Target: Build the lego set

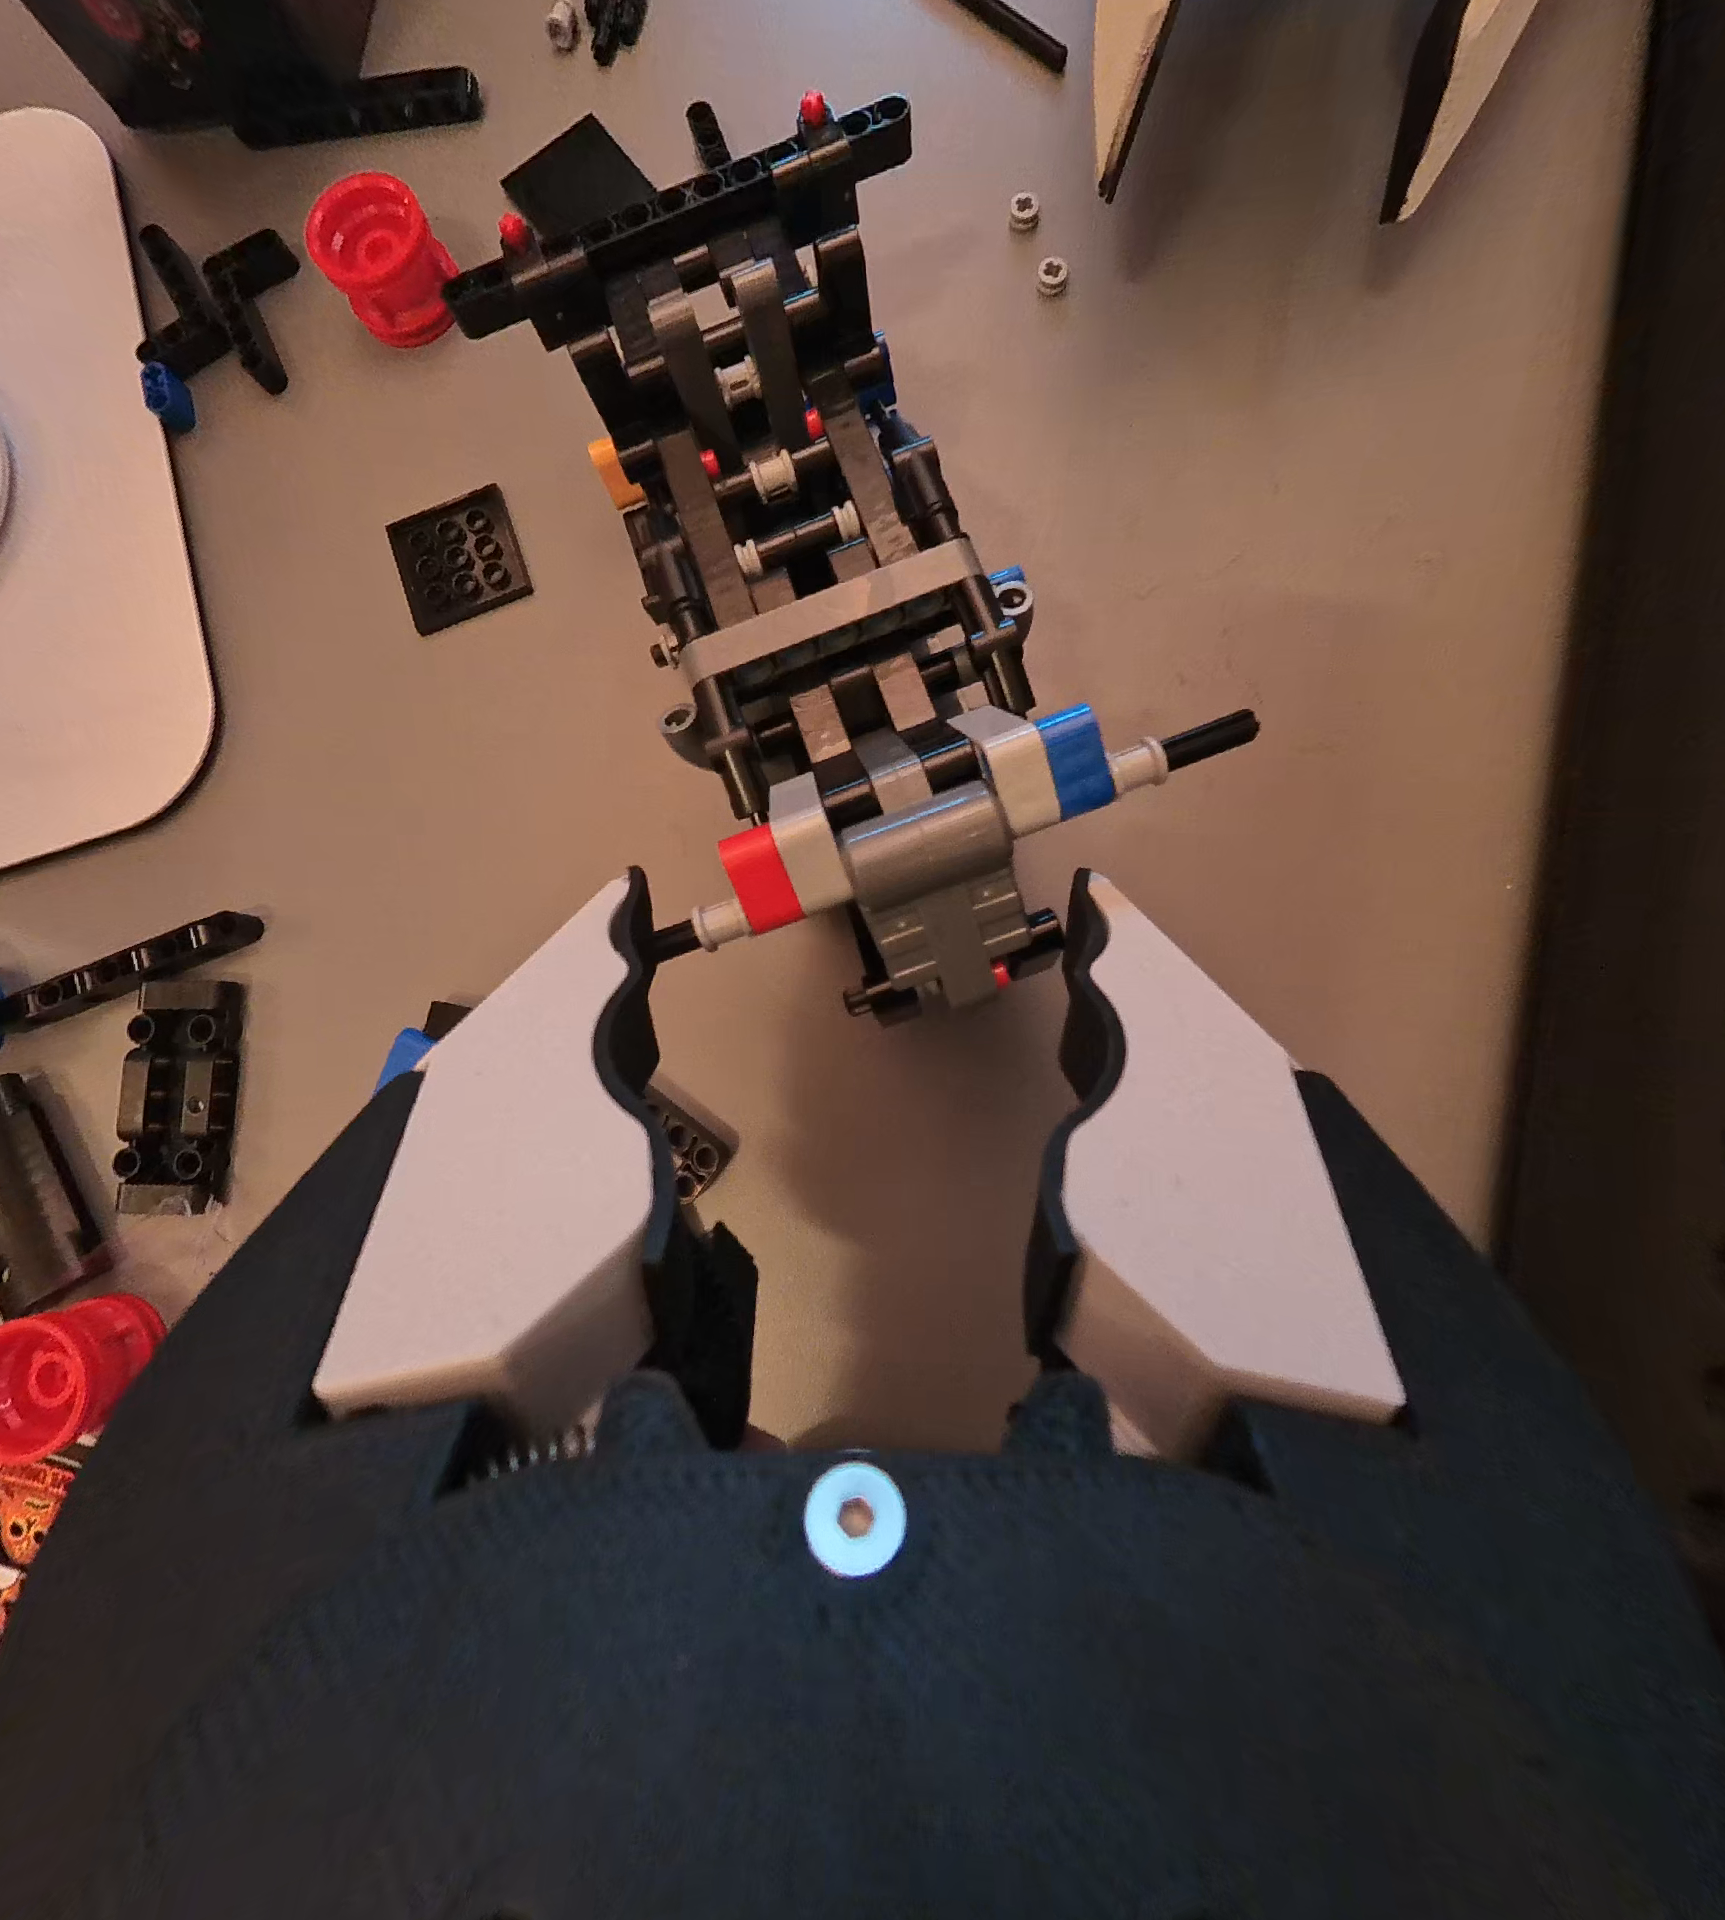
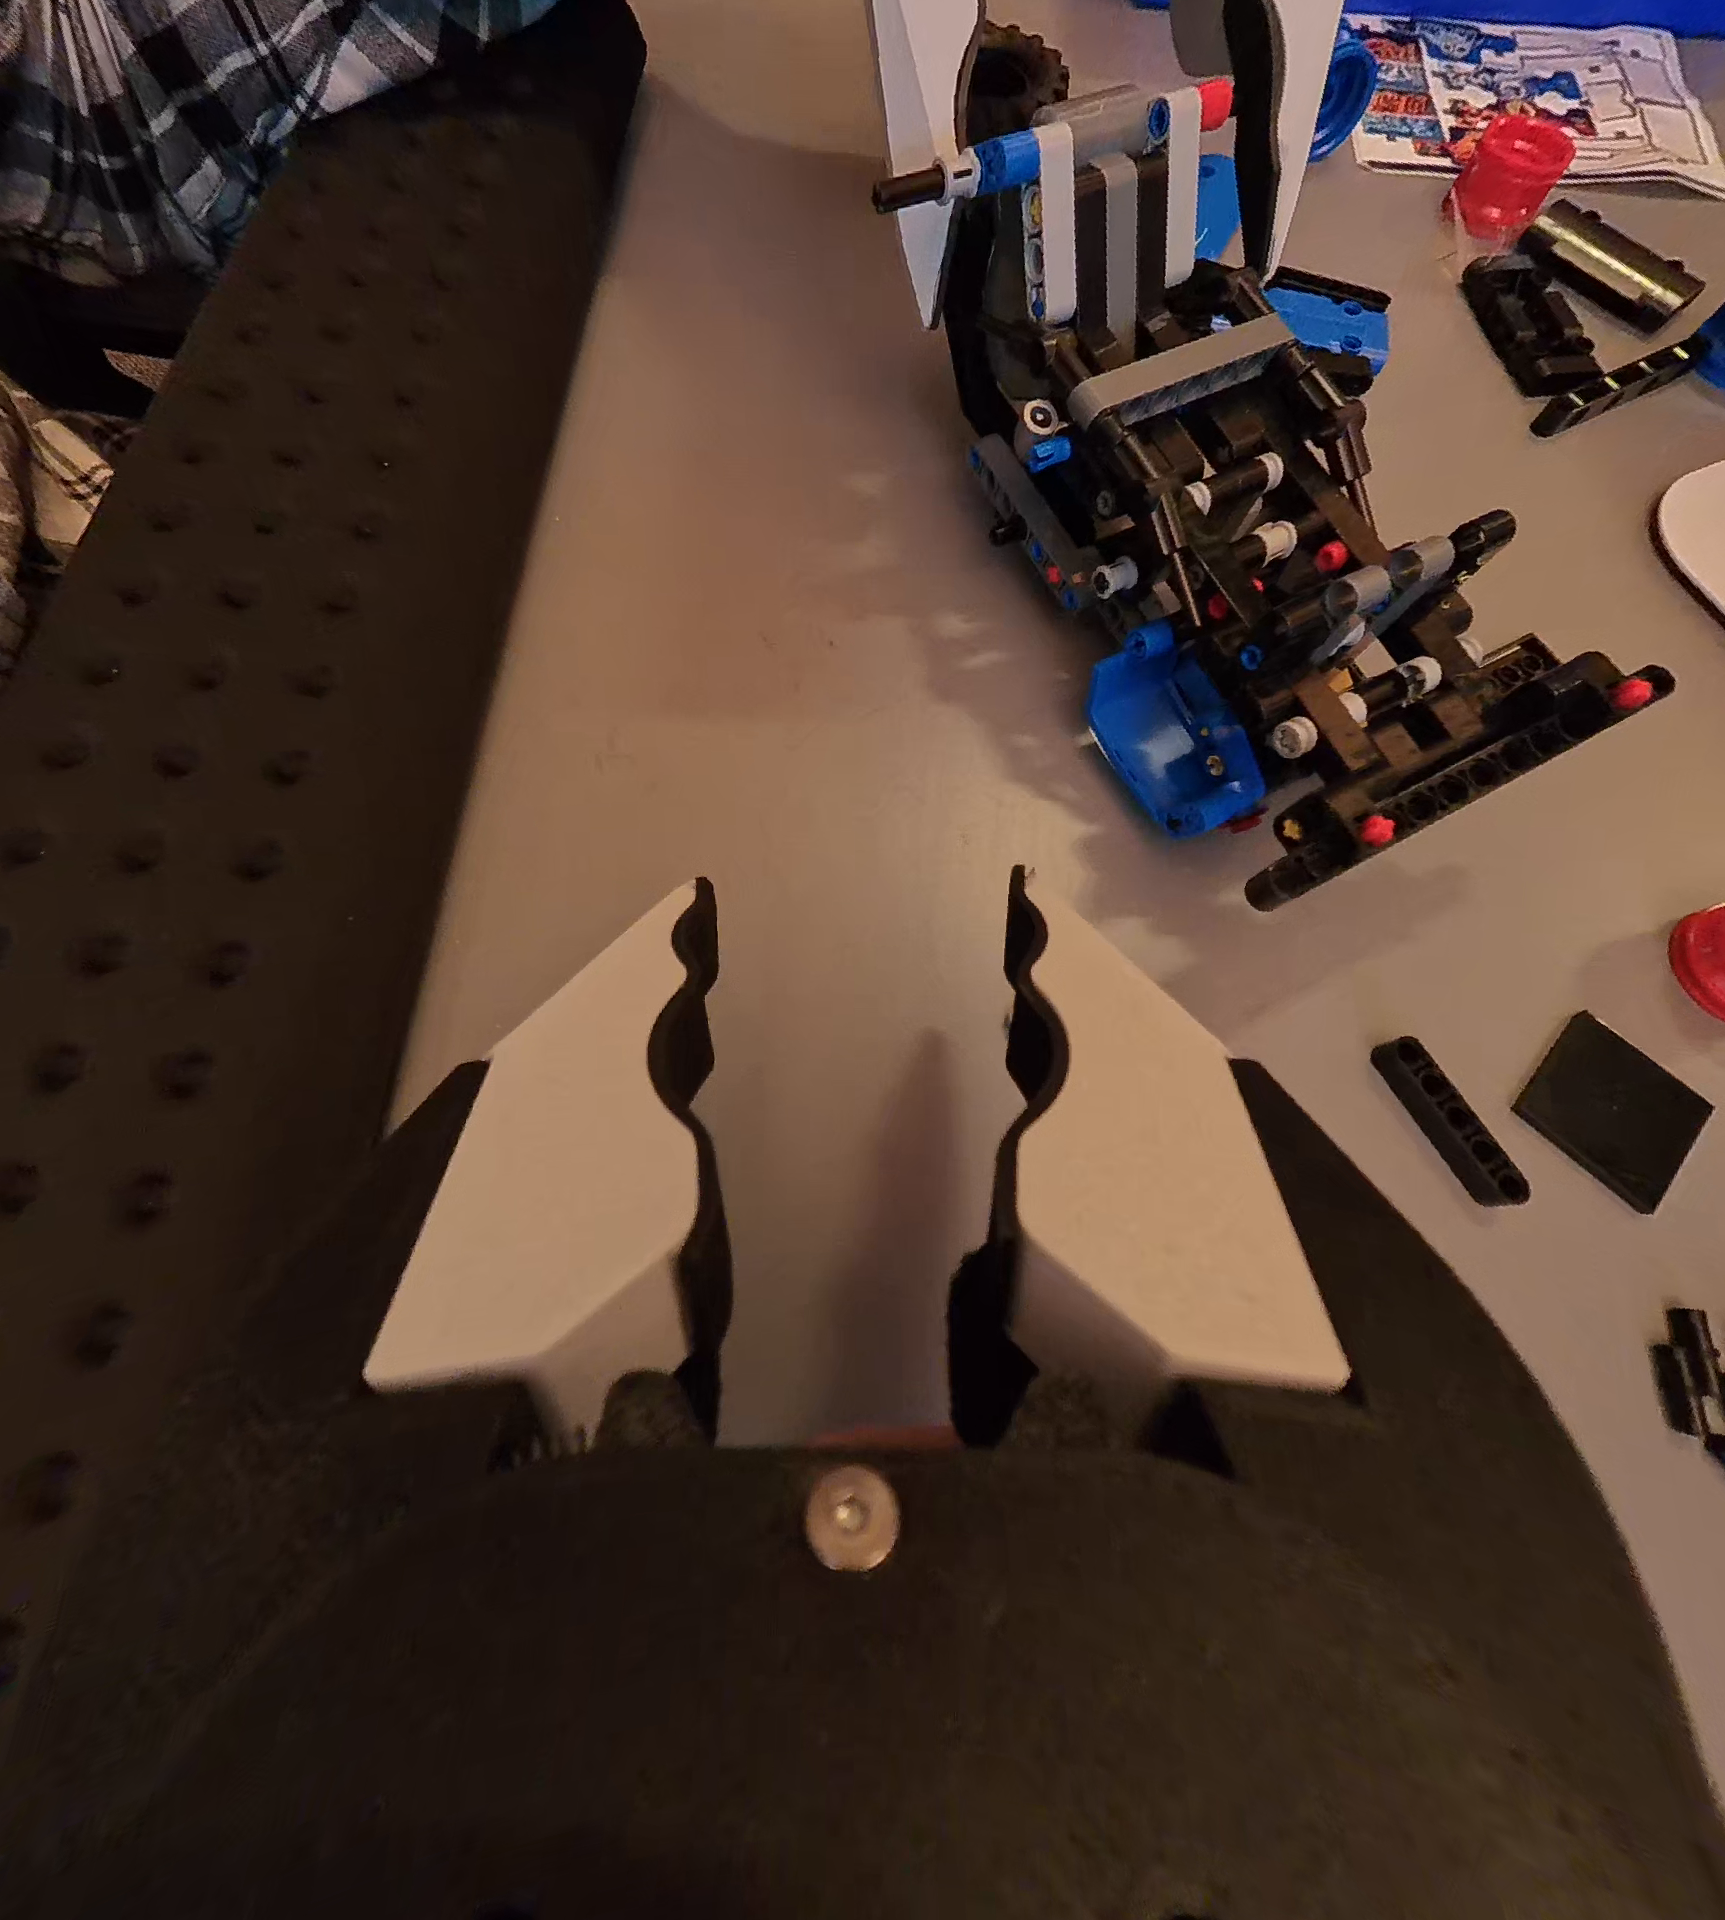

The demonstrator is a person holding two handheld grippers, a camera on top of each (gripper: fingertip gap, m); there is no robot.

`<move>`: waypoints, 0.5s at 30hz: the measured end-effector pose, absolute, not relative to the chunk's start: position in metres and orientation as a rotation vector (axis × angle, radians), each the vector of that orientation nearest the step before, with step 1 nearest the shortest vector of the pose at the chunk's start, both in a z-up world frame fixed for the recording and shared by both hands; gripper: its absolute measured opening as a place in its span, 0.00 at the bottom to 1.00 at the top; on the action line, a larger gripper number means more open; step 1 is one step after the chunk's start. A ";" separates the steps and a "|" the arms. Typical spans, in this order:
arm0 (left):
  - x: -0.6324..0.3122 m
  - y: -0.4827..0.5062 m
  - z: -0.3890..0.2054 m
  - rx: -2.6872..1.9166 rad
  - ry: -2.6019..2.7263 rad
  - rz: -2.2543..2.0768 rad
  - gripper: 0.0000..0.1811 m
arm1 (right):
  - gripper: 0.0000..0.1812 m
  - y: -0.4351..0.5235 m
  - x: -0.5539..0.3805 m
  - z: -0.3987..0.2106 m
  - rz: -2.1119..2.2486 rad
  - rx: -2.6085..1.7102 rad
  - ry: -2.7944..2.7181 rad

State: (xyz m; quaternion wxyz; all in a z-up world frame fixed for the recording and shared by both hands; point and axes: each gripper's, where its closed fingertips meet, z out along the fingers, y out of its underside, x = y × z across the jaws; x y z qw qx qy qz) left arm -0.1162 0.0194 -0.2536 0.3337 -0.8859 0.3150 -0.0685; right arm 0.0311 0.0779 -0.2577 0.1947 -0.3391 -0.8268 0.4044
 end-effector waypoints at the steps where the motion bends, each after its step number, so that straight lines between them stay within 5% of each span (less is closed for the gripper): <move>1: -0.116 0.019 -0.254 -2.313 0.822 -0.178 0.43 | 0.30 0.078 0.031 -0.258 1.134 -0.951 -2.317; 15: -0.081 -0.006 -0.256 -2.413 0.679 -0.299 0.42 | 0.30 0.081 0.030 -0.258 1.125 -0.957 -2.310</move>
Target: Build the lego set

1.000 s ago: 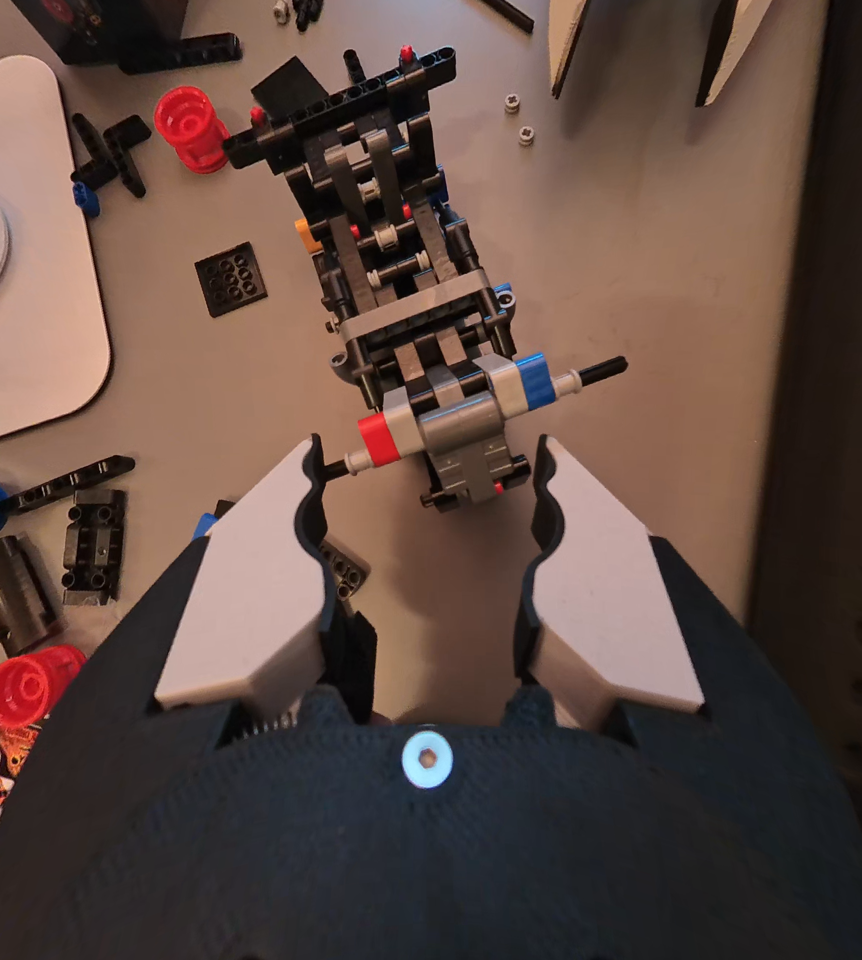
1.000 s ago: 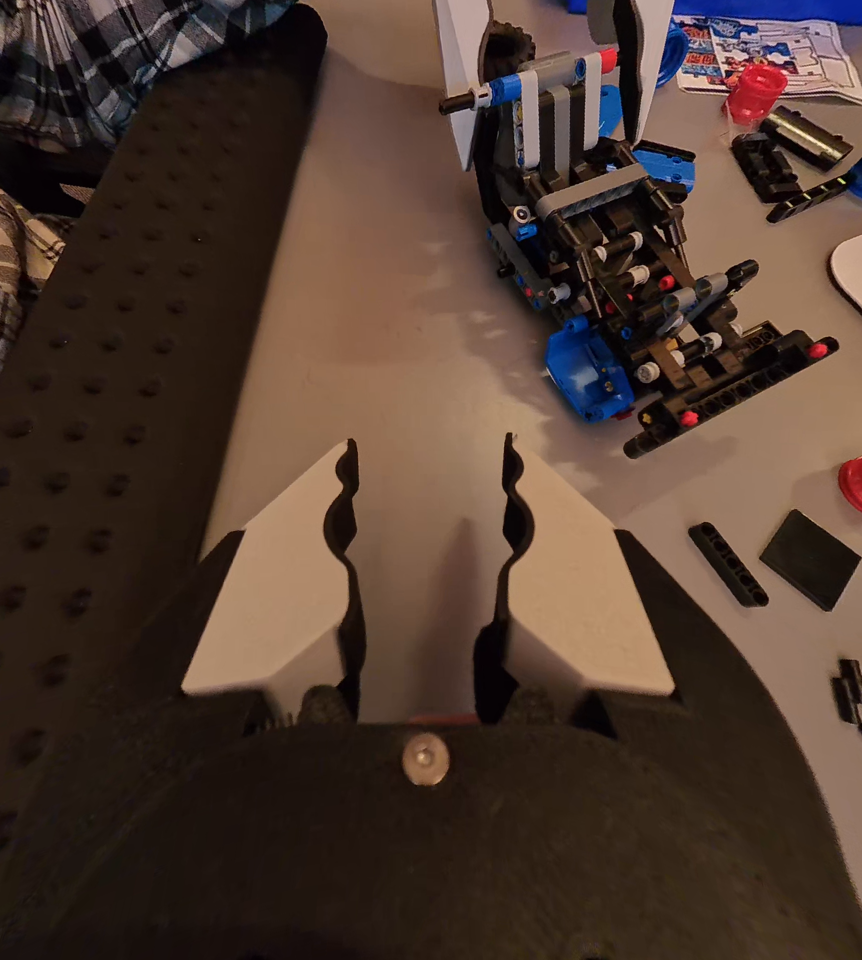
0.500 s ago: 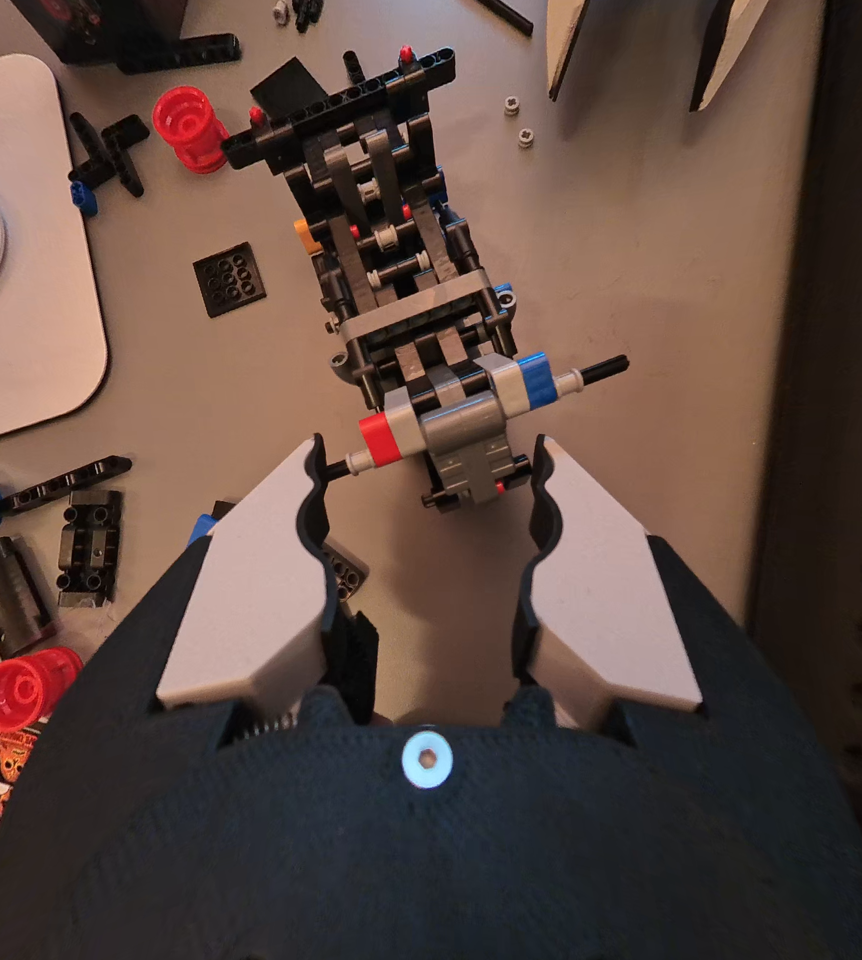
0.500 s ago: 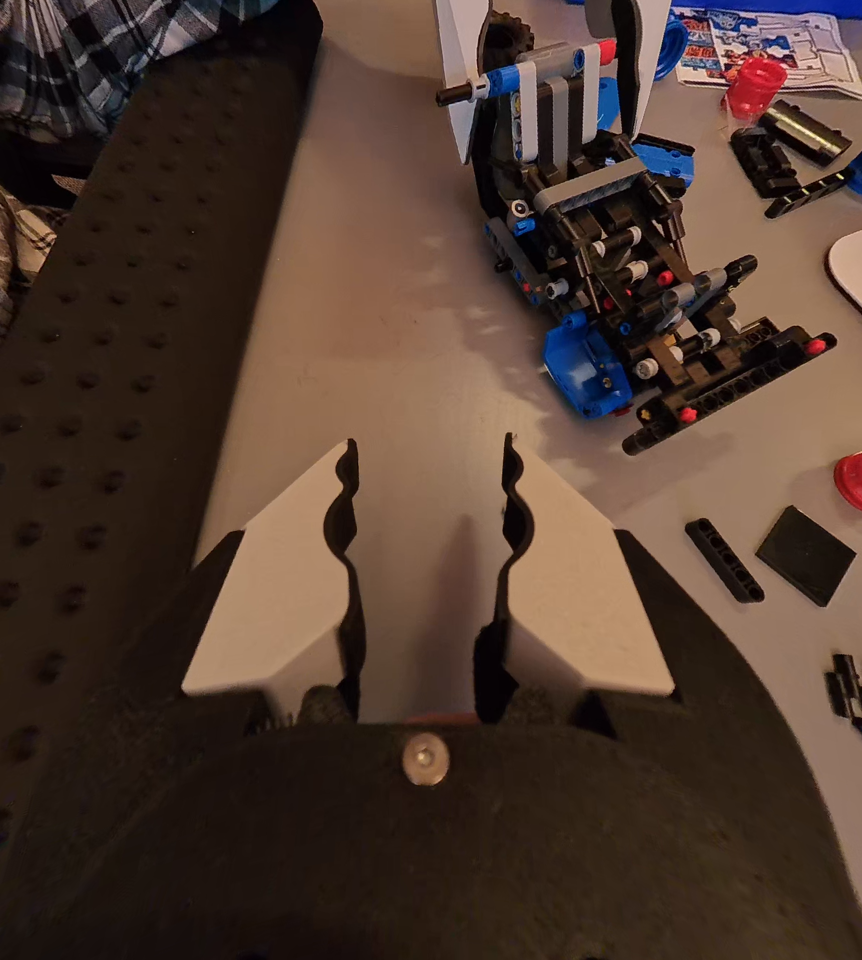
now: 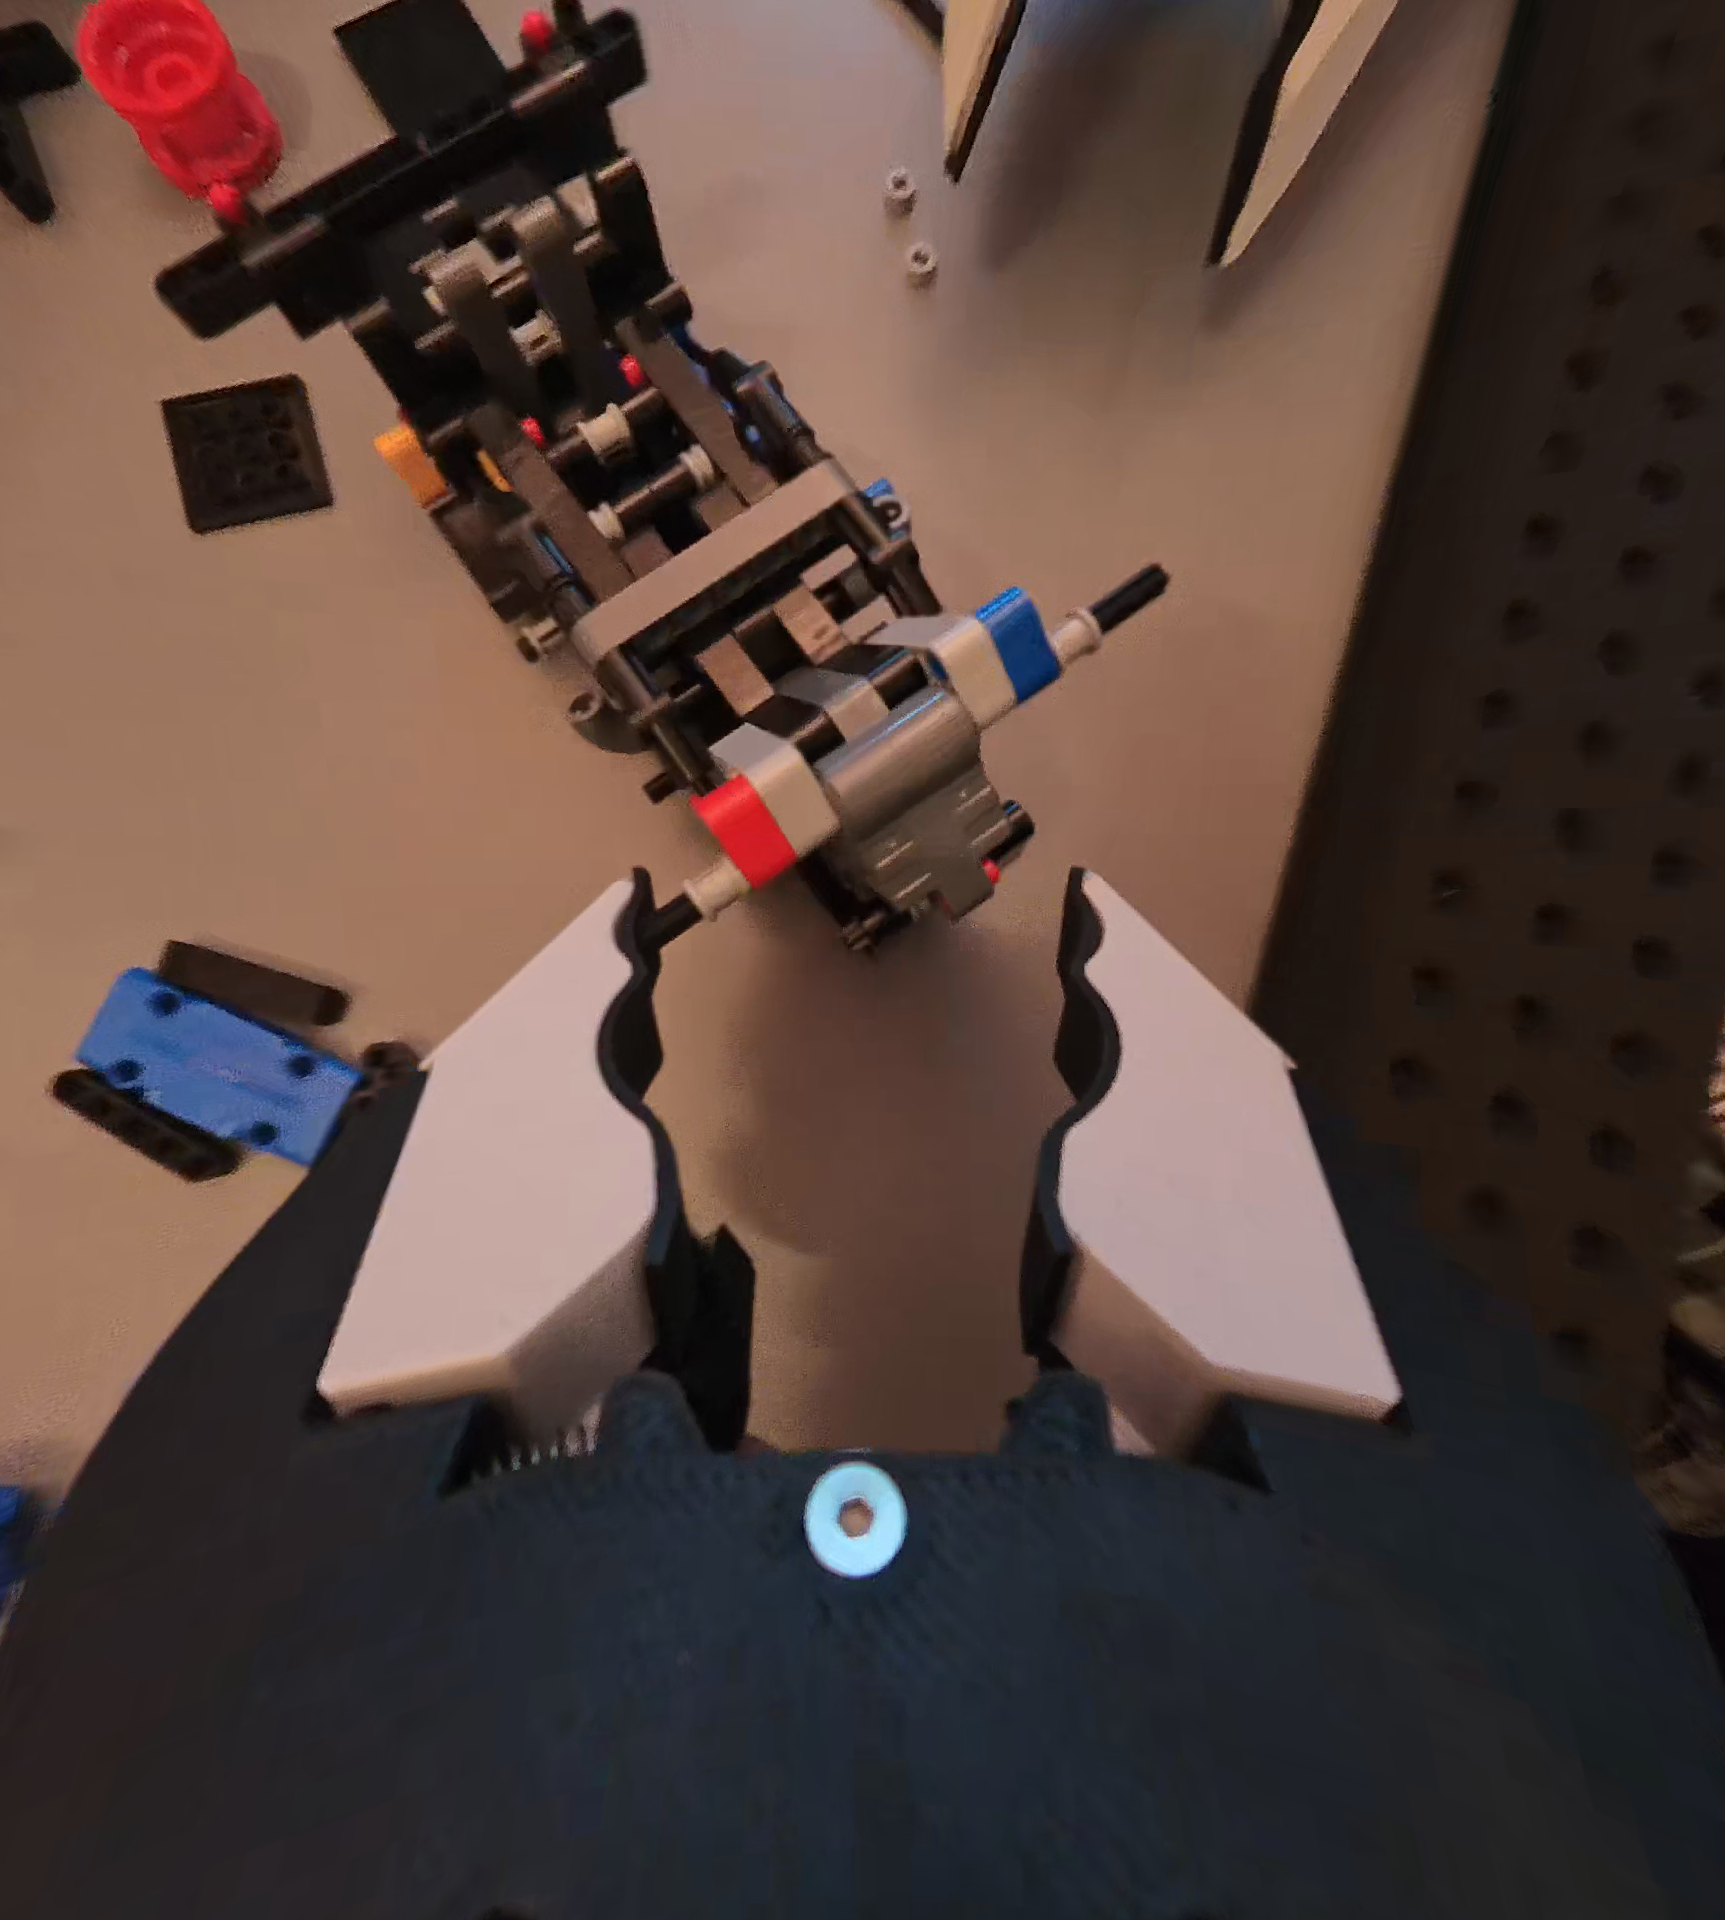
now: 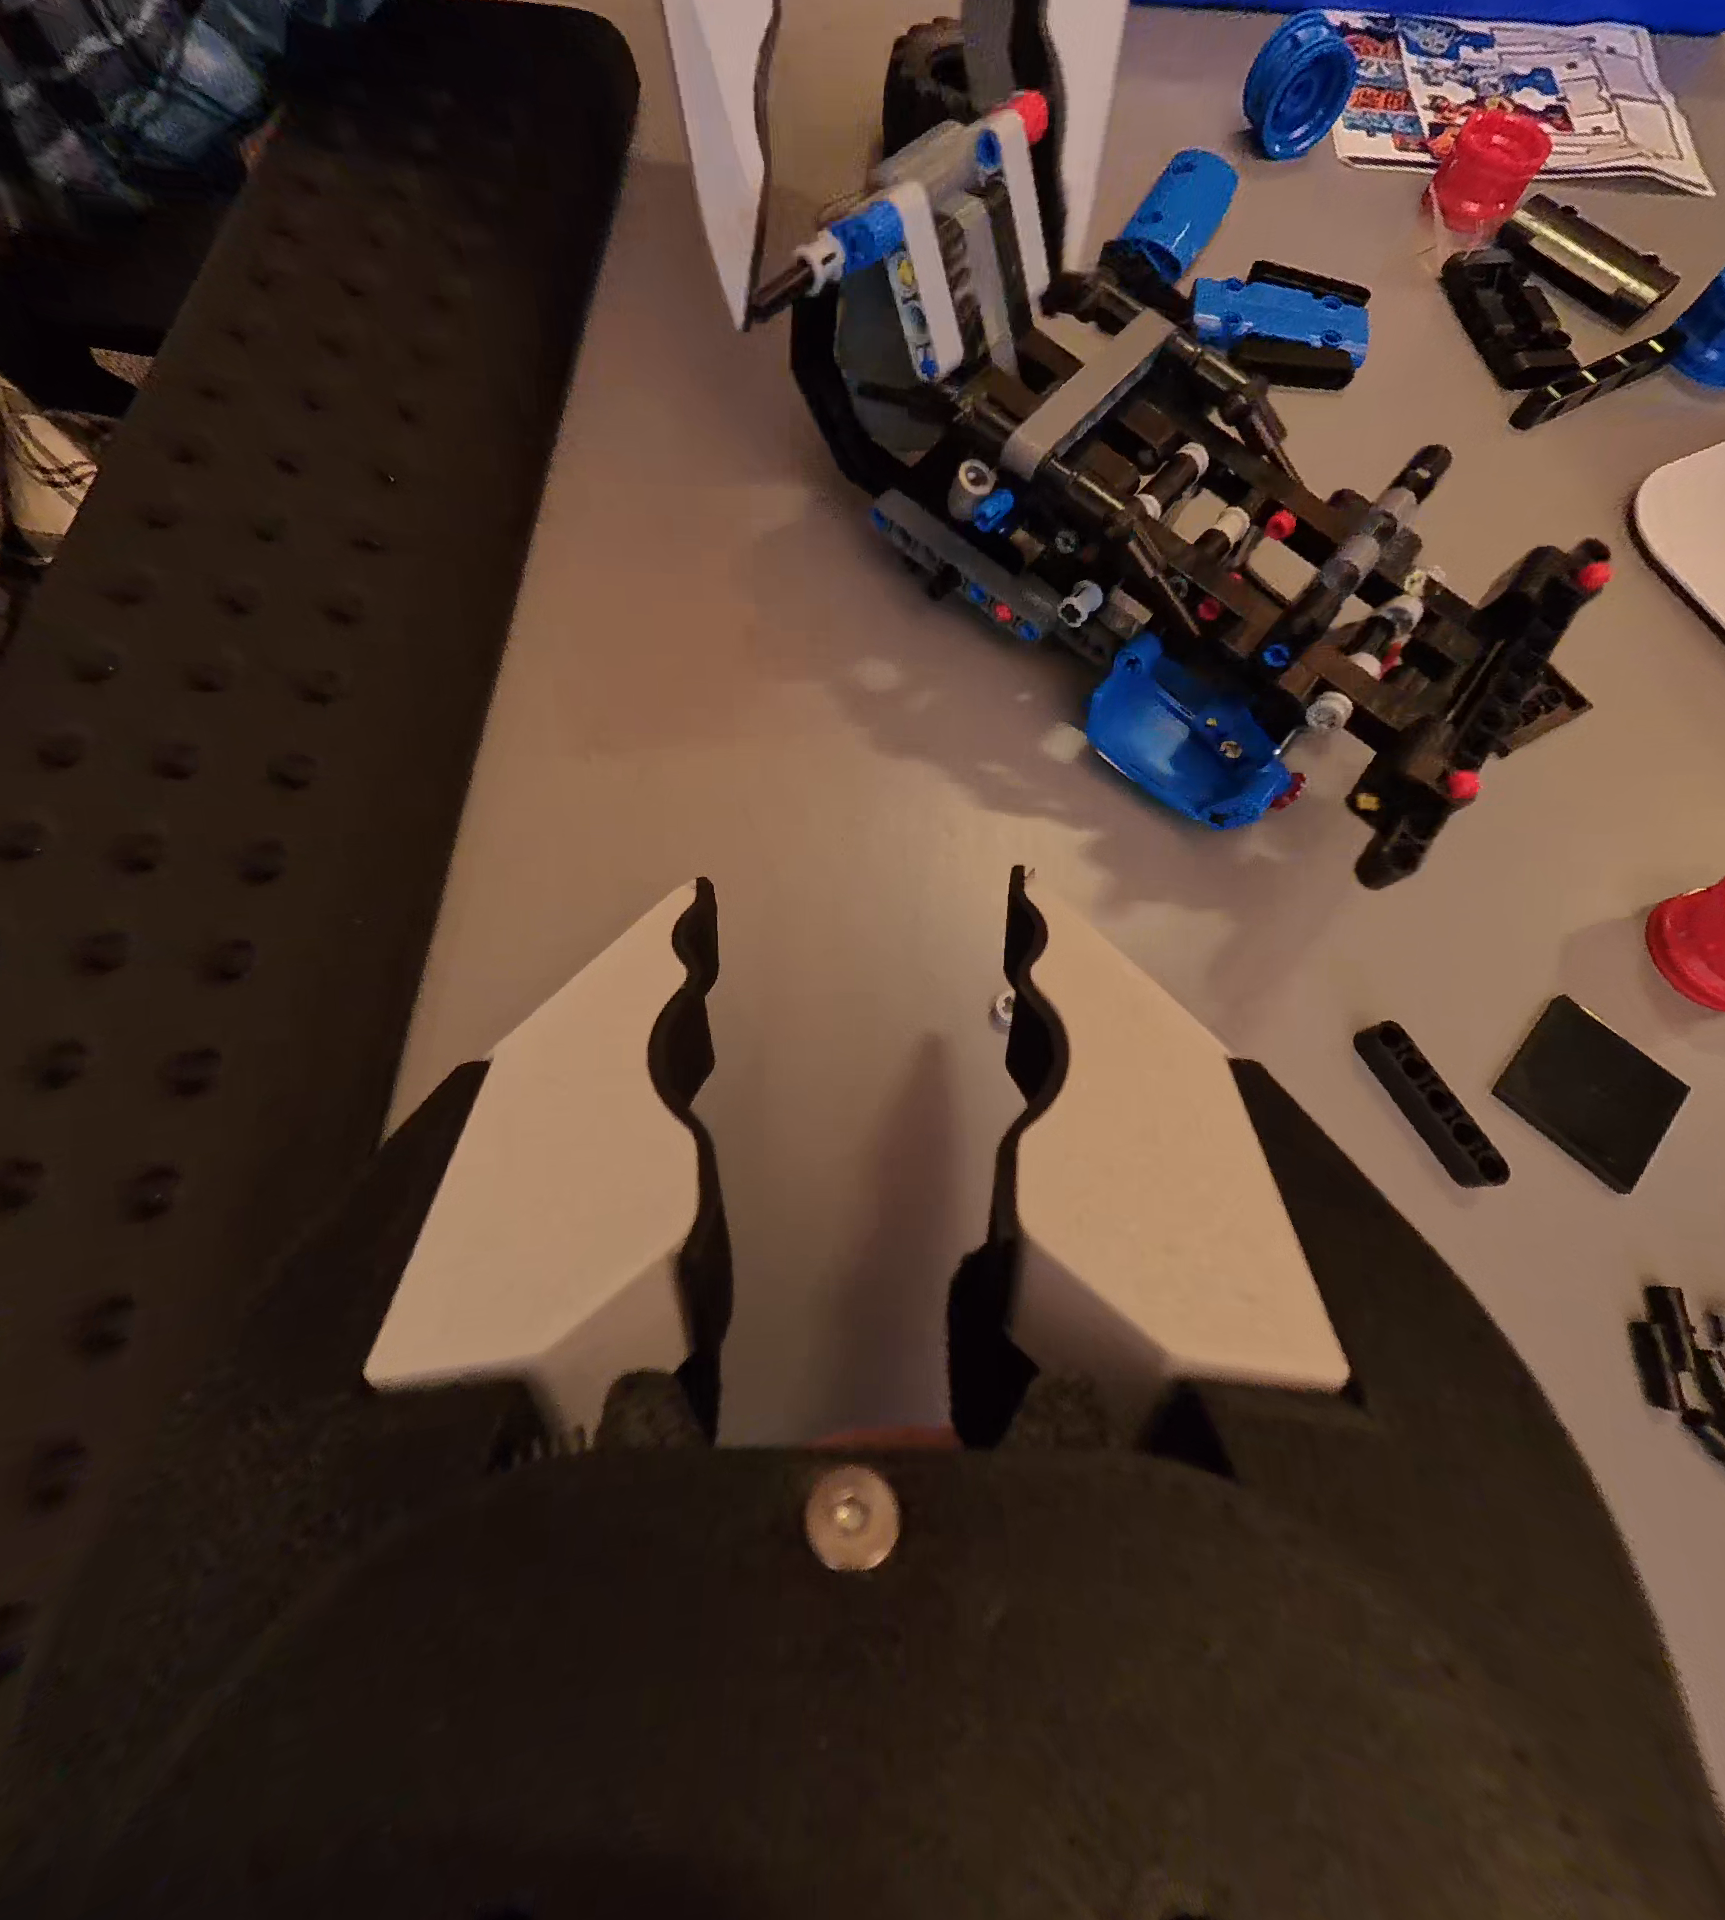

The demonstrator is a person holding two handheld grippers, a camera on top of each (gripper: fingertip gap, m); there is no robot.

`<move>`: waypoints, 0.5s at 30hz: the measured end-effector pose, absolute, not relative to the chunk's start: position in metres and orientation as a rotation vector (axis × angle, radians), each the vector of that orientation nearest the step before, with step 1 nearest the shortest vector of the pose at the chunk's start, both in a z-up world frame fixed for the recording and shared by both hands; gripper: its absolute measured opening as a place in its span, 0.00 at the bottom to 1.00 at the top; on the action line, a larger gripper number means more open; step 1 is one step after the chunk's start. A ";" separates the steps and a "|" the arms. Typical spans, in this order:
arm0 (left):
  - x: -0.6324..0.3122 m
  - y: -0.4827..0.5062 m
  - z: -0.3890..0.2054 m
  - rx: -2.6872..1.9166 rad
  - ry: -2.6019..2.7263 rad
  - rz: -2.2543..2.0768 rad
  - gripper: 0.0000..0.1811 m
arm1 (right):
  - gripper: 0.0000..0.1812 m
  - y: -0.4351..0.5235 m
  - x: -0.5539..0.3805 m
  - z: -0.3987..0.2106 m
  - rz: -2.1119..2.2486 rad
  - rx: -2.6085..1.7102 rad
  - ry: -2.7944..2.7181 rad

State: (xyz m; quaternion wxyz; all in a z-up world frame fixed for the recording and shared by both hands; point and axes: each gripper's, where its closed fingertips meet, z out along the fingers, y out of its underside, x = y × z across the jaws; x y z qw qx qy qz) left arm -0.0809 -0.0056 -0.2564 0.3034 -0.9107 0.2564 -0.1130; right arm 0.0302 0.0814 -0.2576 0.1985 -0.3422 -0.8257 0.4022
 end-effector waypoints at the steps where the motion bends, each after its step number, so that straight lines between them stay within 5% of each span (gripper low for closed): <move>1: -0.077 -0.006 -0.256 -2.407 0.644 -0.320 0.40 | 0.30 0.082 0.030 -0.258 1.123 -0.958 -2.310; 15: -0.001 0.000 -0.265 -2.351 0.717 -0.414 0.41 | 0.30 0.114 0.029 -0.258 1.050 -1.087 -2.246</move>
